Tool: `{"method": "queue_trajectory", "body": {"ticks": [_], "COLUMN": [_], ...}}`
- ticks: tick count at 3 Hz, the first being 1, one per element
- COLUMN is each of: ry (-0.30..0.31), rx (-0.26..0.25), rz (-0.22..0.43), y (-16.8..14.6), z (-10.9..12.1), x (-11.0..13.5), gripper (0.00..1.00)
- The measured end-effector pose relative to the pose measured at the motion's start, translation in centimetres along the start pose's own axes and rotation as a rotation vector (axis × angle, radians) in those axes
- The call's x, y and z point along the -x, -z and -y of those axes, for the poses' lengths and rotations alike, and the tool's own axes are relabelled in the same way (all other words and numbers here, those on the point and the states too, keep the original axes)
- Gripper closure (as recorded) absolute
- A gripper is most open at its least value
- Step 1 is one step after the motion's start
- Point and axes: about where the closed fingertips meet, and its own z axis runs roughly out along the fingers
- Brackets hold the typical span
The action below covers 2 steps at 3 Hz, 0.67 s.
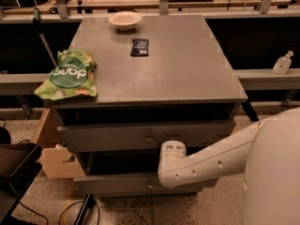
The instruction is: Open middle drawer
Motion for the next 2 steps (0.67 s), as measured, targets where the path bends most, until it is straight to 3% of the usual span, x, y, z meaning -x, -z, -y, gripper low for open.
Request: {"method": "queue_trajectory", "body": {"ticks": [2], "ry": [0.000], "rx": [0.003], "rz": [-0.001], "y": [-0.10], "z": [-0.13], "x": [-0.03], "gripper": [0.15]}}
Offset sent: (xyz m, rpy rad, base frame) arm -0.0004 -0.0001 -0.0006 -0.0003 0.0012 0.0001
